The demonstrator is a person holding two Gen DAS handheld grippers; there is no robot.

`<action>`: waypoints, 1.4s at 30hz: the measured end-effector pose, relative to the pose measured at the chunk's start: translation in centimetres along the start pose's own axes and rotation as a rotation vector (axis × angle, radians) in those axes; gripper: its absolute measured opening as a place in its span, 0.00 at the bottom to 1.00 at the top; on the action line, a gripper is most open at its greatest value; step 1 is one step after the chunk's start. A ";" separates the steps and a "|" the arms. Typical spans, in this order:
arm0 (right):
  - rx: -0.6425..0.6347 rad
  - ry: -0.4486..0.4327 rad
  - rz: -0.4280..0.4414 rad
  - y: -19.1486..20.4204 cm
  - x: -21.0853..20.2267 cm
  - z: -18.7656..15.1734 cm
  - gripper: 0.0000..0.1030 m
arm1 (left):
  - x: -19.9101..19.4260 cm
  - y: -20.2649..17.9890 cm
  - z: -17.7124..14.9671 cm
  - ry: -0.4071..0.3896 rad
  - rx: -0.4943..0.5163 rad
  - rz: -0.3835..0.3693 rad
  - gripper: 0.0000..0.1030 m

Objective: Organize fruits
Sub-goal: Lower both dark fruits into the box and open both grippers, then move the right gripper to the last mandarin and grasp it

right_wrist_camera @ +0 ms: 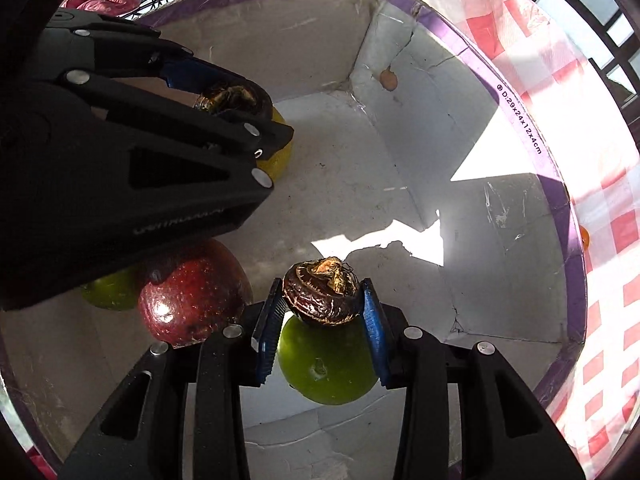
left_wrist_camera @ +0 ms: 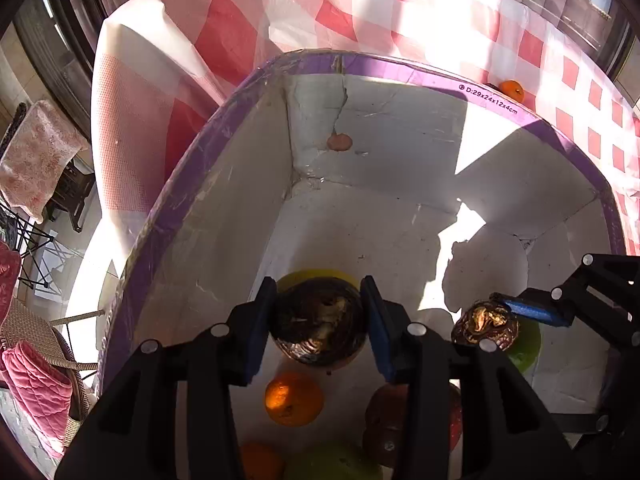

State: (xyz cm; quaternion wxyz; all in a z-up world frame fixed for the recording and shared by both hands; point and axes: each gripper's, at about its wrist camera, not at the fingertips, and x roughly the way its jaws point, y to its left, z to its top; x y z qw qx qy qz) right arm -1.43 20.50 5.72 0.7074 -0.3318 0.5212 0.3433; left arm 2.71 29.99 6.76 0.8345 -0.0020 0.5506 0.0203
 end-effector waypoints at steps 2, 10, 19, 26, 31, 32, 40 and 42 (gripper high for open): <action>0.003 -0.011 -0.003 -0.1 -0.2 -0.1 0.45 | 0.1 -0.1 0.0 -0.002 0.000 -0.002 0.47; 0.013 -0.107 -0.032 -0.5 -2.3 -0.9 0.76 | -0.7 -0.7 -0.1 -0.044 -0.015 -0.009 0.84; 0.108 -0.532 -0.065 -1.7 -13.3 -5.6 0.84 | -15.7 -3.5 0.1 -0.509 -0.019 0.211 0.98; 0.387 -0.846 -0.057 -8.9 -20.4 -13.5 0.84 | -28.6 -11.4 -1.7 -0.918 0.025 0.098 0.98; 0.600 -0.896 -0.097 -14.4 -18.6 -19.8 0.84 | -29.4 -18.2 -2.6 -0.989 0.060 -0.100 0.98; 0.634 -0.885 -0.110 -15.4 -17.8 -21.3 0.84 | -28.8 -19.5 -2.6 -0.982 0.075 -0.136 0.98; 0.864 -0.745 -0.175 -21.5 -8.7 -29.5 0.84 | -17.9 -28.5 -1.6 -0.793 0.102 -0.270 0.98; 0.911 -0.721 -0.172 -22.6 -6.8 -30.9 0.84 | -13.4 -29.8 -1.1 -0.708 0.077 -0.262 0.98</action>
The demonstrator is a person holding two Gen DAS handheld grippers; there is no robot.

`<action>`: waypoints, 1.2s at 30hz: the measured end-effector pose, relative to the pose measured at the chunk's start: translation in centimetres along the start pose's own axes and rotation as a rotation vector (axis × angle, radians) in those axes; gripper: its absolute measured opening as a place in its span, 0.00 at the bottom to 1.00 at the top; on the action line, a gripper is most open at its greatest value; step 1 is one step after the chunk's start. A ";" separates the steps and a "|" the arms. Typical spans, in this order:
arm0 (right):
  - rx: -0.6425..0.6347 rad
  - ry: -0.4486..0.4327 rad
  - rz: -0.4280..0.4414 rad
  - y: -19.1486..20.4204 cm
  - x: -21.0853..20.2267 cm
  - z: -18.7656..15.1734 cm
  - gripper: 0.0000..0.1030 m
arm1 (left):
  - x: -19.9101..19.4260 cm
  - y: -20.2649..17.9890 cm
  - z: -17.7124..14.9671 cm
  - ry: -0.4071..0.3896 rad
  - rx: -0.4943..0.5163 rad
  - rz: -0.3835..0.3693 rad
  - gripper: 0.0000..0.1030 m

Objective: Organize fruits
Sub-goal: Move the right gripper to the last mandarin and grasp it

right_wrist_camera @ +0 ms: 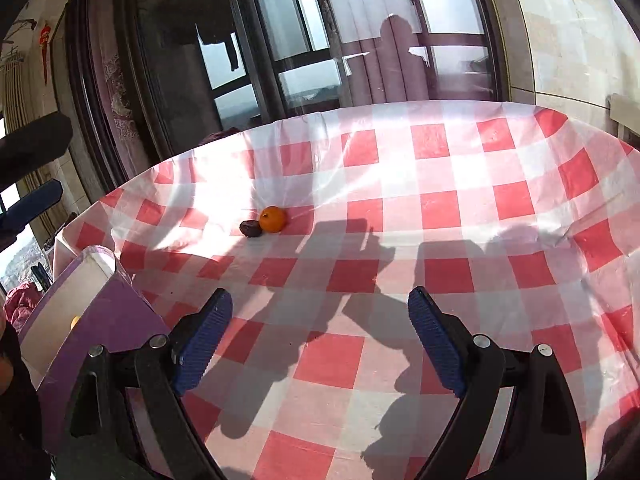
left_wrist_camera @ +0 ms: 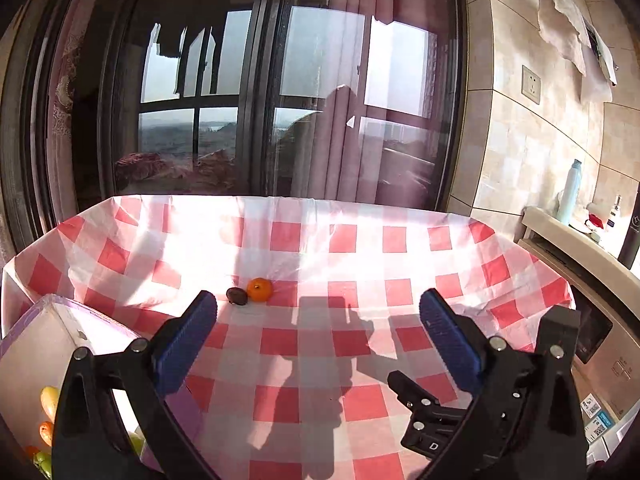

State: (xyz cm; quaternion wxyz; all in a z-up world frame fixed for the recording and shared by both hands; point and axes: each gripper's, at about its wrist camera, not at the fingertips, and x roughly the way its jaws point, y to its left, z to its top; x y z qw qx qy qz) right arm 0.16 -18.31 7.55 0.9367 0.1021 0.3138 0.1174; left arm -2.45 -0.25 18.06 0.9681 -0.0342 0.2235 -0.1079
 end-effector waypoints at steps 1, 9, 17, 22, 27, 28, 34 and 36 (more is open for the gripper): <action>0.014 0.009 -0.009 -0.8 0.6 -0.3 0.84 | 2.0 0.2 -1.2 0.042 -0.020 0.012 0.98; 0.082 0.063 -0.019 -3.6 4.9 -0.9 0.84 | 12.1 6.5 -8.9 0.286 -0.283 0.097 0.98; 0.083 0.087 -0.015 -2.7 9.7 0.9 0.84 | 15.2 5.1 -9.8 0.339 -0.097 0.062 0.98; 0.064 0.095 0.023 -1.9 12.9 3.0 0.84 | 17.1 5.0 -10.0 0.438 -0.069 0.008 0.98; -0.030 0.115 0.142 0.5 16.2 5.1 0.84 | 17.4 5.1 -10.3 0.447 -0.066 0.035 0.98; -0.064 0.117 0.155 1.2 16.9 5.5 0.84 | 17.2 5.0 -10.3 0.436 -0.059 0.037 0.98; -0.335 0.156 0.186 7.0 21.2 7.1 0.73 | 17.3 5.4 -10.3 0.433 -0.077 0.045 0.98; -0.403 0.188 0.140 8.3 23.2 7.4 0.70 | 17.4 5.6 -10.3 0.436 -0.086 0.045 0.98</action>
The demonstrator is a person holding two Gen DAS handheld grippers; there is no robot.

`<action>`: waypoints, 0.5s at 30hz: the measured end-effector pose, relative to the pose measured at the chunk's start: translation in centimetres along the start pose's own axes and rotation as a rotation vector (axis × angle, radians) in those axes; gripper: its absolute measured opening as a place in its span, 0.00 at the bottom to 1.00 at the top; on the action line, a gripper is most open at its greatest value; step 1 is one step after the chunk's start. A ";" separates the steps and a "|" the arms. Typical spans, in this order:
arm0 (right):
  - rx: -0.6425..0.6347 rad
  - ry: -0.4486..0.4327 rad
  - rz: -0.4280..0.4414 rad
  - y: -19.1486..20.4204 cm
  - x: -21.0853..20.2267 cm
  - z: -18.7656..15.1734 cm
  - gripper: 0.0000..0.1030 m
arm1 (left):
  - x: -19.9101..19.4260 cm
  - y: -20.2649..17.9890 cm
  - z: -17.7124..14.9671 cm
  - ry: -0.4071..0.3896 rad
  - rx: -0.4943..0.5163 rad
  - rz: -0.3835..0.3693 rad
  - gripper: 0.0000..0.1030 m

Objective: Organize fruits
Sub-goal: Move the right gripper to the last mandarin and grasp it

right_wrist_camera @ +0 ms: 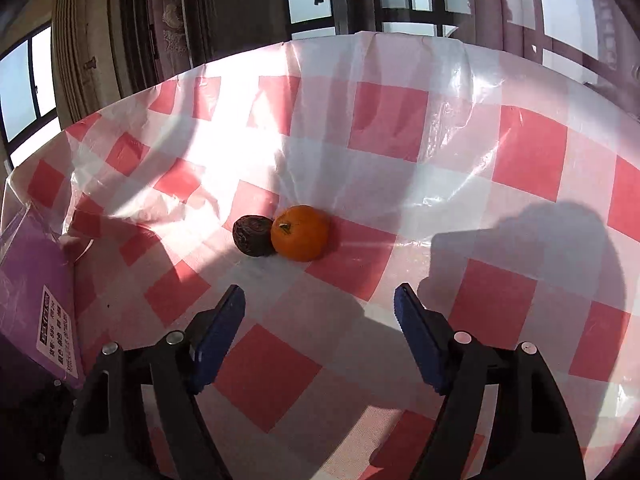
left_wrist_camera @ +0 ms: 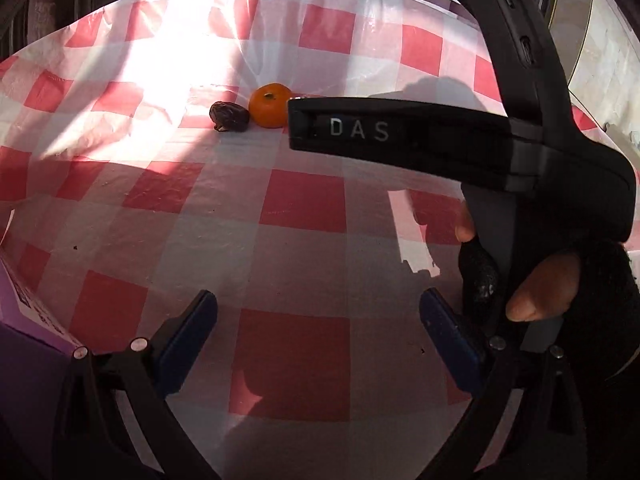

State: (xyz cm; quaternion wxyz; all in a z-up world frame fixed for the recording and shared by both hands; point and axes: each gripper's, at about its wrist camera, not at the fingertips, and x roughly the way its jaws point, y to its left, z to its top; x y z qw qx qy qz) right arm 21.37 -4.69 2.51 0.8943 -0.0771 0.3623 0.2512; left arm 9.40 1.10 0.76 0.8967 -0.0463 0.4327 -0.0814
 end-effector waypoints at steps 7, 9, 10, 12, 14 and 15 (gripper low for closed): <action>-0.102 0.109 -0.003 1.4 5.1 2.6 0.62 | 0.0 0.0 -0.2 -0.007 0.004 -0.004 0.98; -0.138 0.131 -0.038 2.1 6.3 3.2 0.60 | -0.1 -0.1 -0.2 -0.007 0.004 -0.004 0.98; -0.156 0.134 -0.053 2.5 6.7 3.4 0.61 | -0.1 -0.1 -0.3 -0.008 0.004 -0.005 0.98; -0.186 0.131 -0.078 3.2 7.1 3.9 0.61 | 0.0 -0.1 -0.2 -0.008 0.005 -0.006 0.98; -0.200 0.129 -0.106 3.8 7.2 4.0 0.54 | 0.1 0.0 -0.2 -0.005 0.004 -0.010 0.98; -0.209 0.130 -0.104 4.0 7.1 4.0 0.44 | 0.1 0.0 -0.2 -0.005 0.003 -0.013 0.98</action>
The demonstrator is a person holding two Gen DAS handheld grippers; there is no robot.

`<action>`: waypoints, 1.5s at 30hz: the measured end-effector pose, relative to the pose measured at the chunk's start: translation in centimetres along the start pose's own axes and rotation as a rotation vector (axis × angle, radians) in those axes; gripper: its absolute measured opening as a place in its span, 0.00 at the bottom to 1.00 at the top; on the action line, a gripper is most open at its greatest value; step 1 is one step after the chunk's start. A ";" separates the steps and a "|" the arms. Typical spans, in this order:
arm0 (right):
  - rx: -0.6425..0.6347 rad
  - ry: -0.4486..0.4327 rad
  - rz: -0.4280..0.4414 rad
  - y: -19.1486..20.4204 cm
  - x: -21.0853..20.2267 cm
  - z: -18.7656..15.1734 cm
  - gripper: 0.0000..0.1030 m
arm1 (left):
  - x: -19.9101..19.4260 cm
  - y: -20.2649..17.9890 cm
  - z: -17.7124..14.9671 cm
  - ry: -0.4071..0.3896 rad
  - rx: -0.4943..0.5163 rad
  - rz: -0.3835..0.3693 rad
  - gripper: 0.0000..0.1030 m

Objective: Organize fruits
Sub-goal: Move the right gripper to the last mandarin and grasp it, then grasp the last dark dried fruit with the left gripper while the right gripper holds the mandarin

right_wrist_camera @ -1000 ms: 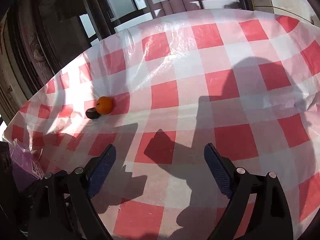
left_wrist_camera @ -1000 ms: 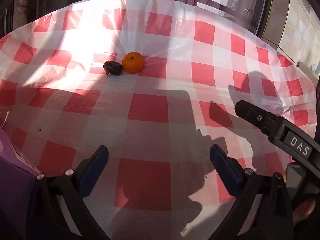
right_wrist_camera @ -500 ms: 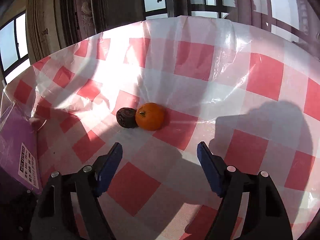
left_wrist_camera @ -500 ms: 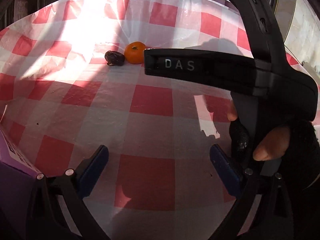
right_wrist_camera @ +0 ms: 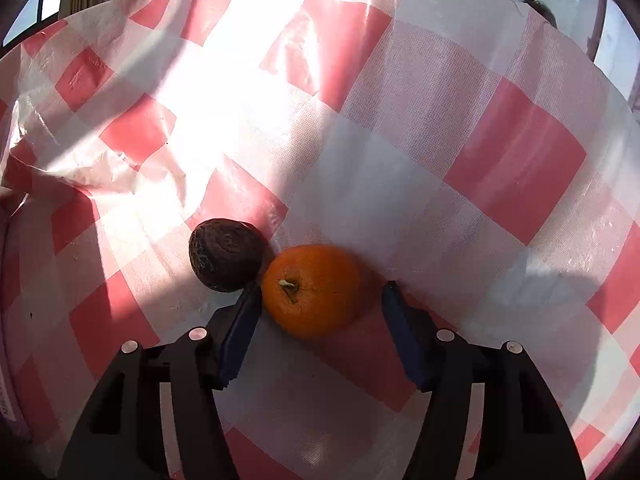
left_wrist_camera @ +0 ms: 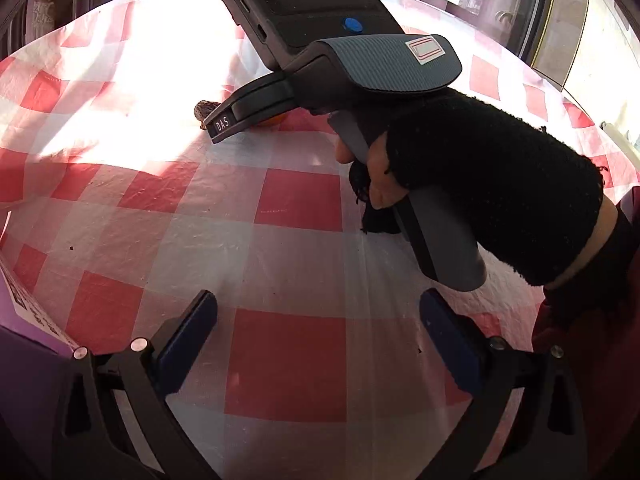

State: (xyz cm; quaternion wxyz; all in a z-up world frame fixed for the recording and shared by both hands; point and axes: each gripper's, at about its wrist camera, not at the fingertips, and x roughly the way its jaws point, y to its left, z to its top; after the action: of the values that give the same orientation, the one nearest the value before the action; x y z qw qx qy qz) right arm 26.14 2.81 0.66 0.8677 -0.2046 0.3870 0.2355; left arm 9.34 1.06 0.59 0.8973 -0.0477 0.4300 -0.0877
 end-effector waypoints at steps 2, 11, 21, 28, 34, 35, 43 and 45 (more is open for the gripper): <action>0.005 0.007 -0.004 -0.1 -0.6 -0.5 0.44 | -0.1 -0.1 0.0 -0.001 0.000 -0.004 0.98; 0.526 -0.152 0.035 -9.5 -10.0 -13.1 0.44 | 0.0 0.0 0.1 -0.004 -0.016 -0.016 0.98; 0.901 -0.308 0.095 -14.9 -12.8 -19.0 0.44 | -0.6 1.3 0.3 -0.025 -0.085 -0.039 0.98; 0.892 -0.320 0.133 -14.5 -12.5 -18.5 0.44 | 0.3 1.5 2.5 -0.010 -0.094 0.053 0.98; 0.887 -0.320 0.148 -14.4 -12.4 -18.5 0.44 | 4.8 4.7 7.8 0.031 -0.222 0.220 0.86; 0.888 -0.319 0.148 -14.4 -12.4 -18.5 0.44 | 5.4 5.4 8.8 0.024 -0.246 0.241 0.85; 0.882 -0.307 0.158 -14.3 -12.2 -18.4 0.44 | 8.5 6.9 12.8 0.009 -0.216 0.386 0.52; 0.881 -0.303 0.159 -14.3 -12.1 -18.4 0.44 | 8.0 6.4 12.3 0.002 -0.193 0.376 0.39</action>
State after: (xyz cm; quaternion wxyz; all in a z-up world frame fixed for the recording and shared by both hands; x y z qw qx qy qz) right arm 16.54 -21.64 1.11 0.8978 0.2500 0.3337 0.1417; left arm 24.57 5.86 1.18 0.8887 -0.0523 0.4386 0.1228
